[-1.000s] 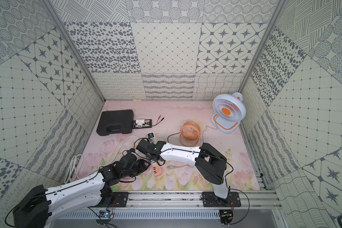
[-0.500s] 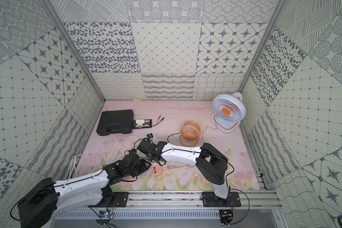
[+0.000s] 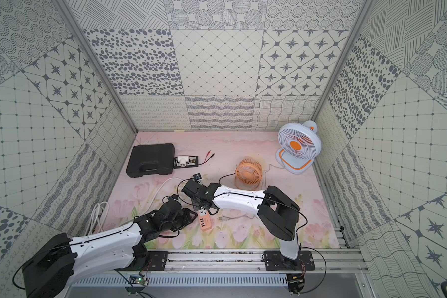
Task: Plug the desk fan into the power strip
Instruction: Insert the plug into the socket.
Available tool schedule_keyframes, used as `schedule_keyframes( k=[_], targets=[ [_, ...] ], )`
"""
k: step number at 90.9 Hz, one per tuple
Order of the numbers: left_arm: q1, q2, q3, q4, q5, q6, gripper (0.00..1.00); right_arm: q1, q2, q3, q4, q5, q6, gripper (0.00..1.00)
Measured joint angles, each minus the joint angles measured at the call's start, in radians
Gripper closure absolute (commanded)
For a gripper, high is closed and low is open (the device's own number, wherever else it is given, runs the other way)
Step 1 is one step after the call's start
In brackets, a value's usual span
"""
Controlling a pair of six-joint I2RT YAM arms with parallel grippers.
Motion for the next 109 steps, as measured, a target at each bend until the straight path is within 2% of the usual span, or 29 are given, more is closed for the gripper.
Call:
schedule_keyframes(
  k=[29,67,109],
  targets=[
    [0.0,-0.026,0.005,0.05,0.026,-0.001,0.64,-0.002,-0.002,-0.001,0.0,-0.005,0.004,1.0],
    [0.0,0.086,0.048,0.071,0.045,0.005,0.7,-0.003,-0.006,-0.007,0.007,-0.008,0.012,1.0],
    [0.0,0.097,0.029,0.089,0.044,0.001,0.77,-0.003,-0.006,-0.007,0.007,-0.008,0.027,1.0]
  ],
)
